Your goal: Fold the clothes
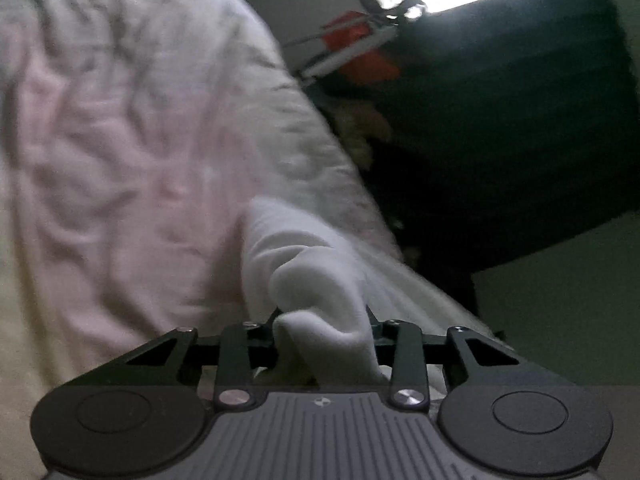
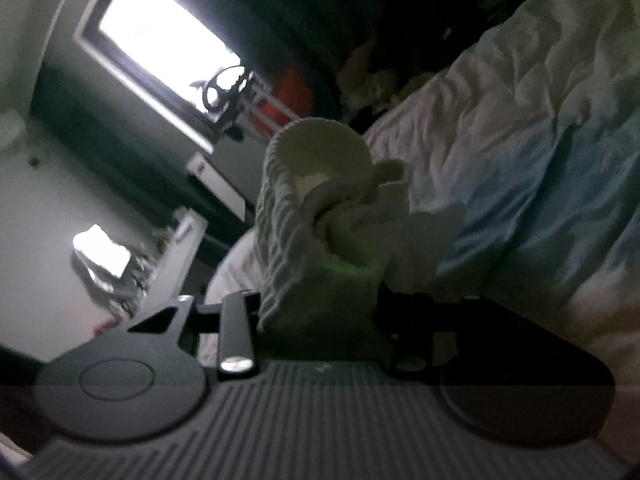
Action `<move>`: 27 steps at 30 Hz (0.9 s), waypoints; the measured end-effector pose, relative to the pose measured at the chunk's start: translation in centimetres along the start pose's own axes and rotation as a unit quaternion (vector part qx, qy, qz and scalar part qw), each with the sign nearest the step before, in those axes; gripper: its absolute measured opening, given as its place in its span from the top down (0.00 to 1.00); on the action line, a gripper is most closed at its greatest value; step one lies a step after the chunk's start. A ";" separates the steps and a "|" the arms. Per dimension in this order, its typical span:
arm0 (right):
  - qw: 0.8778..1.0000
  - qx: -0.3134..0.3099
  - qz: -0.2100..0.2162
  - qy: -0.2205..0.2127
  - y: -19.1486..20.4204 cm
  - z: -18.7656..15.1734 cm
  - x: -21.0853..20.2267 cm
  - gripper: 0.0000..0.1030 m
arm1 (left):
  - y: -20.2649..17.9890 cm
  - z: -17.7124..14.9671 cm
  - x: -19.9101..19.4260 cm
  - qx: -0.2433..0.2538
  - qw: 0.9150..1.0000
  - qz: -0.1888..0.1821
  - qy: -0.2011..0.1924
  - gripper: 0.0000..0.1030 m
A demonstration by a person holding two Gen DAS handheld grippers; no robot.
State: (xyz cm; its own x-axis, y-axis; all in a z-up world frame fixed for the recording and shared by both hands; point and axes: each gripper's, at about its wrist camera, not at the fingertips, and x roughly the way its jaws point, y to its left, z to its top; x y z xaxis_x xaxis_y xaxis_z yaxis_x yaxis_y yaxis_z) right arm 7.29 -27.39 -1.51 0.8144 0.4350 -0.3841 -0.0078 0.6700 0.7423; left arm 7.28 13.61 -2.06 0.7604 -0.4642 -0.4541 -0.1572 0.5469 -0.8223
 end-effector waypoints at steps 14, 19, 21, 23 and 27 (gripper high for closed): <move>0.983 0.059 -0.080 -0.154 -9.6 20.8 -3.2 0.57 | -24.0 -3.2 22.8 0.094 0.995 -0.018 0.041 0.67; 0.973 0.090 -0.117 -0.177 -16.4 23.3 -0.3 0.56 | -26.0 -4.6 33.1 0.126 0.989 -0.010 0.071 0.67; 0.970 0.098 -0.132 -0.179 -19.4 22.6 1.0 0.56 | -24.4 -5.7 36.3 0.139 0.986 -0.007 0.089 0.67; 0.967 0.122 -0.136 -0.176 -22.3 20.6 1.6 0.56 | -22.6 -6.7 38.0 0.156 0.983 -0.011 0.100 0.66; 0.956 0.195 -0.121 -0.183 -27.5 15.9 1.7 0.56 | -20.9 -9.3 38.9 0.266 0.958 -0.007 0.103 0.61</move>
State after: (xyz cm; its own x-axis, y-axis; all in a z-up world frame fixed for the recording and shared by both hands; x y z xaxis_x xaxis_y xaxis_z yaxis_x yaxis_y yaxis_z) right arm 18.11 -54.64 -13.90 0.9140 0.0087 -0.4057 0.3652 0.4182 0.8317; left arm 34.30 -22.44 -5.73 0.6109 -0.5721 -0.5473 0.2377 0.7919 -0.5624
